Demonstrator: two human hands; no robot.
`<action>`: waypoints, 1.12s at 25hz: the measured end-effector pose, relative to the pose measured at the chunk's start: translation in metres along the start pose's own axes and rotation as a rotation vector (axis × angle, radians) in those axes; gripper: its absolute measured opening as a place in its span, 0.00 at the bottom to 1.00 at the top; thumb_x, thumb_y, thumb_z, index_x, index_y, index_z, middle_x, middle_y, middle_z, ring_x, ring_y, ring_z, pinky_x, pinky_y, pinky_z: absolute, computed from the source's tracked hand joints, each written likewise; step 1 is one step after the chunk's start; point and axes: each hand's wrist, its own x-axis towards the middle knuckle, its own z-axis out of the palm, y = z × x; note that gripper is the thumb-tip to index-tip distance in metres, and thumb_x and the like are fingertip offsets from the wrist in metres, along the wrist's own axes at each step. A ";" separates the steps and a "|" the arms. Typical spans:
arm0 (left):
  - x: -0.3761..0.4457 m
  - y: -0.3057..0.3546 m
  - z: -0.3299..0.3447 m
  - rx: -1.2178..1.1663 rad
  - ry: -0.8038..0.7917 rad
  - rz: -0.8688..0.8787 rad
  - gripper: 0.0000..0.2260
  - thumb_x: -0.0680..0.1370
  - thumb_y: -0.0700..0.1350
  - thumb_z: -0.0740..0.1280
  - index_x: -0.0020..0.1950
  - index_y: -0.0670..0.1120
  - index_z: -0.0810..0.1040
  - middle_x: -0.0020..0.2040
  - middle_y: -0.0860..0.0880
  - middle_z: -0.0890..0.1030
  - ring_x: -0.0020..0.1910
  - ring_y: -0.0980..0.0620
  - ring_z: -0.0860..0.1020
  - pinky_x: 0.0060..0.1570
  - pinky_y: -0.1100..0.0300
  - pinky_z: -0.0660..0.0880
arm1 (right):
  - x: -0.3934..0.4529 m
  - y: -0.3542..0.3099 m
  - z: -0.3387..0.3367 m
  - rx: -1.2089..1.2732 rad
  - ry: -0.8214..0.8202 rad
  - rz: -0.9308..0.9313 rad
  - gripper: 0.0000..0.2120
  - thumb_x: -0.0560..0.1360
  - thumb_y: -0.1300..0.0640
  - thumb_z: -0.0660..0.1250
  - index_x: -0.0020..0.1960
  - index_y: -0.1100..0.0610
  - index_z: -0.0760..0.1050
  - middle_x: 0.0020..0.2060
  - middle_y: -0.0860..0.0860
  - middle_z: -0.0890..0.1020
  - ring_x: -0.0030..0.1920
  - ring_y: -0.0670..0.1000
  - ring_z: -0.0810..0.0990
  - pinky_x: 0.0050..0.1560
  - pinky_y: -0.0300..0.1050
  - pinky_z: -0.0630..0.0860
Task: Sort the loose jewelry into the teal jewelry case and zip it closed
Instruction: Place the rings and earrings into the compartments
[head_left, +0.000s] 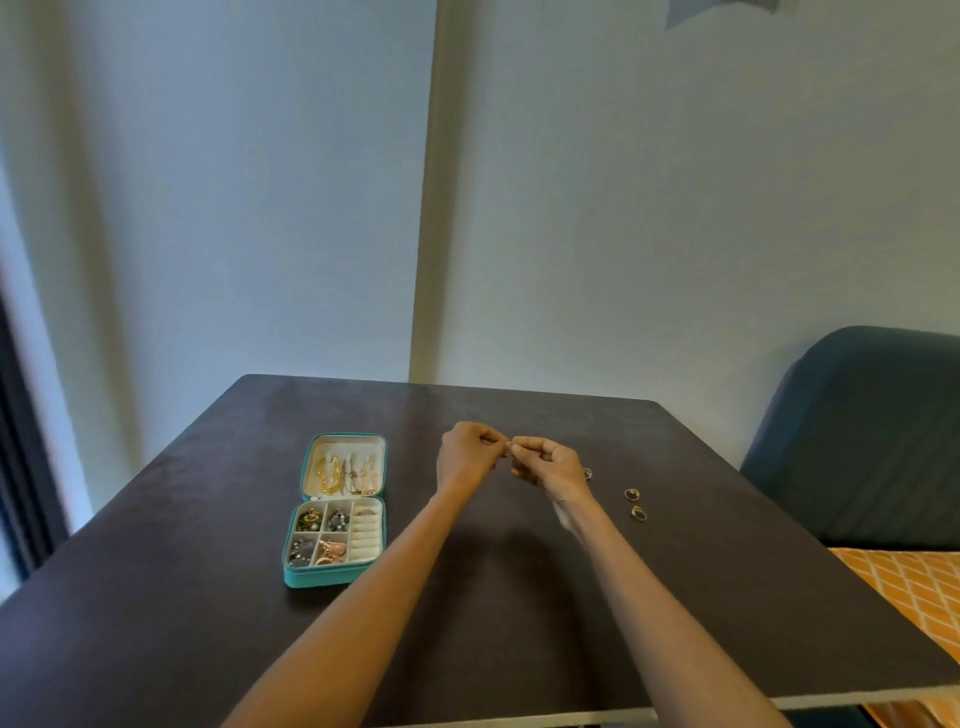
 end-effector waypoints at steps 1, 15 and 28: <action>-0.003 -0.003 -0.011 -0.031 0.028 -0.029 0.05 0.73 0.45 0.72 0.46 0.46 0.84 0.39 0.50 0.84 0.34 0.56 0.81 0.43 0.56 0.82 | -0.004 -0.001 0.012 0.027 0.011 -0.021 0.09 0.75 0.63 0.69 0.54 0.63 0.79 0.42 0.53 0.83 0.41 0.47 0.81 0.43 0.37 0.80; -0.026 -0.066 -0.176 0.207 -0.423 -0.039 0.15 0.73 0.38 0.71 0.60 0.41 0.77 0.54 0.44 0.80 0.53 0.51 0.78 0.56 0.57 0.75 | -0.046 0.004 0.123 -0.420 -0.262 -0.324 0.07 0.70 0.60 0.73 0.48 0.59 0.83 0.43 0.51 0.85 0.41 0.41 0.81 0.43 0.30 0.76; -0.030 -0.057 -0.161 0.991 -0.419 0.212 0.26 0.72 0.56 0.69 0.68 0.53 0.69 0.66 0.49 0.71 0.67 0.49 0.66 0.66 0.52 0.59 | -0.046 0.002 0.129 -0.920 -0.359 -0.359 0.08 0.72 0.52 0.72 0.50 0.50 0.83 0.49 0.45 0.85 0.50 0.44 0.80 0.49 0.41 0.74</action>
